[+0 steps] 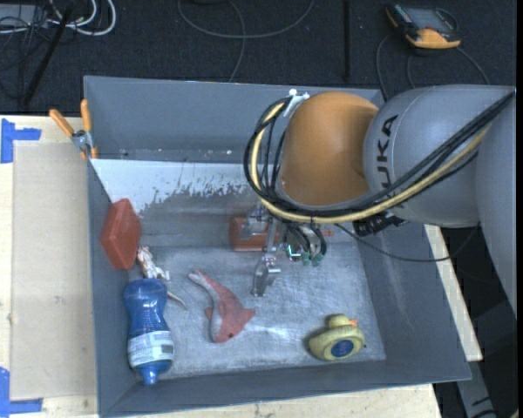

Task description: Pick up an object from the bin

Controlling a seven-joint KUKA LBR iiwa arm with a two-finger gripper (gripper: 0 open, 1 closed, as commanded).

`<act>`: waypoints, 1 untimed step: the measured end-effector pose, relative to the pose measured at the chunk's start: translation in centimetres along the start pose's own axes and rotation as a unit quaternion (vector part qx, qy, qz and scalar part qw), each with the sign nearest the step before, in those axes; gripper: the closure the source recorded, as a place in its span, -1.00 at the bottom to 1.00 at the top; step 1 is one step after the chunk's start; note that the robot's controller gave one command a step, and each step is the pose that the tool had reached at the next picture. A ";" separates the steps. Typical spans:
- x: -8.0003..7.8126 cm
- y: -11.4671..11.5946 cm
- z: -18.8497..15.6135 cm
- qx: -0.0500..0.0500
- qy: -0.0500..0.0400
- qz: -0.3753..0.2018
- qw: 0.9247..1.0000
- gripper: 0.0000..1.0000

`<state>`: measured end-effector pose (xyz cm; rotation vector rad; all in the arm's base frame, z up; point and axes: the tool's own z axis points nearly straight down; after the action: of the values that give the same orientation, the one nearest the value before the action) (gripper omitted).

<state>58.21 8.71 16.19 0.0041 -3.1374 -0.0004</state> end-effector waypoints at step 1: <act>-0.1 0.0 -0.1 0.000 -0.001 0.001 1.000 -1.00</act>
Offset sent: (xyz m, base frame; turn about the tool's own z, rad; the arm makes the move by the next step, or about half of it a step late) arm 0.0248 -0.0522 -0.0889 0.0088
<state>58.30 8.67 16.31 0.0010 -3.1401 -0.0009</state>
